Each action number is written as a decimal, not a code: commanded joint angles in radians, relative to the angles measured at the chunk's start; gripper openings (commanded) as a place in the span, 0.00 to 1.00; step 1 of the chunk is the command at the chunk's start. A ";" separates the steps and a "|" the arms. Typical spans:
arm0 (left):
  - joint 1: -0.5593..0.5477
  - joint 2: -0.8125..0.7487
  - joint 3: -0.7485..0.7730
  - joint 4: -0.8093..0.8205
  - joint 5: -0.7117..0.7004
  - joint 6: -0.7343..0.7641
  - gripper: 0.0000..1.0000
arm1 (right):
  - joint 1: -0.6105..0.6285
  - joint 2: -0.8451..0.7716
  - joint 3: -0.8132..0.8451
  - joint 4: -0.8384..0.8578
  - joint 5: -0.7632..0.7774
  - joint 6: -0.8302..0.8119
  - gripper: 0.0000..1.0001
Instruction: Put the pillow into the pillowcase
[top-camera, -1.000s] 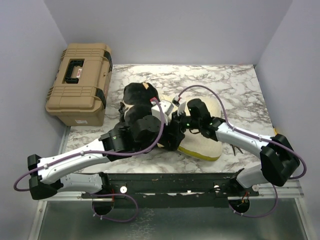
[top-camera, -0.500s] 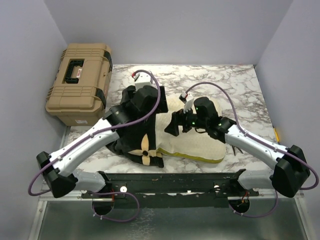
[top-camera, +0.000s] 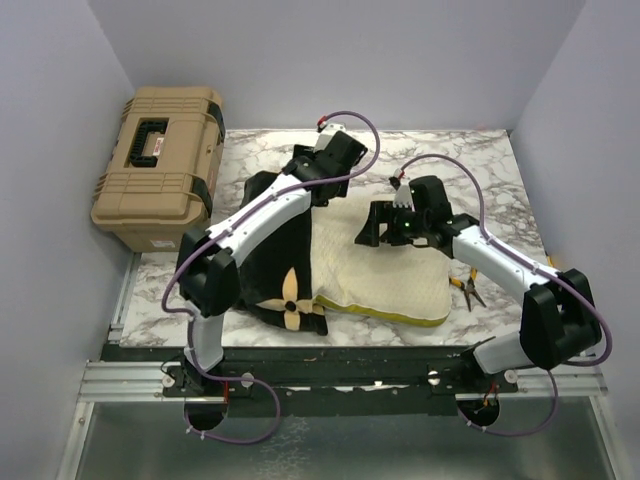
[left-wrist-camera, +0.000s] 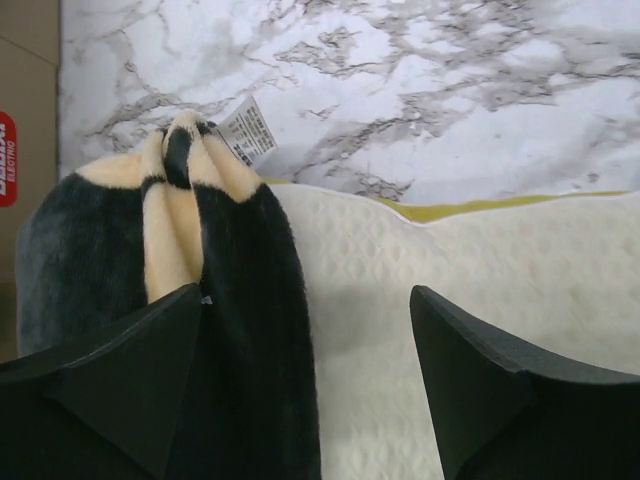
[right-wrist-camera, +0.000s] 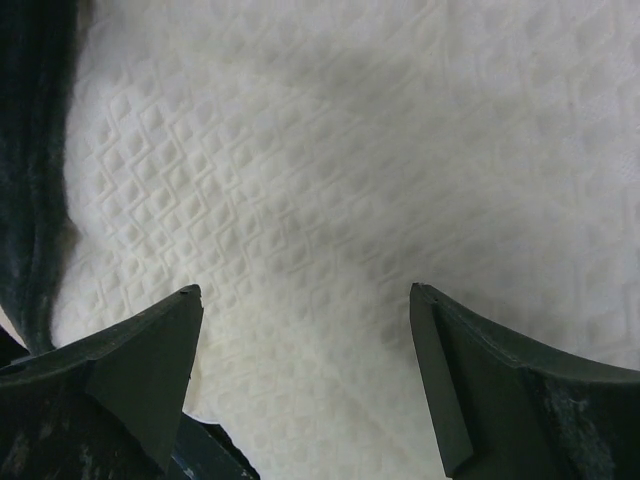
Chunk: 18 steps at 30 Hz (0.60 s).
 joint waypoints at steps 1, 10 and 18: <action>0.050 0.137 0.091 -0.056 -0.121 0.108 0.85 | -0.038 0.029 0.057 -0.020 -0.092 0.026 0.89; 0.093 0.232 0.094 -0.017 -0.143 0.154 0.22 | -0.071 0.070 0.092 -0.024 -0.129 0.018 0.89; 0.052 0.062 0.019 0.105 0.148 0.165 0.00 | -0.105 0.113 0.135 0.020 -0.160 0.025 0.89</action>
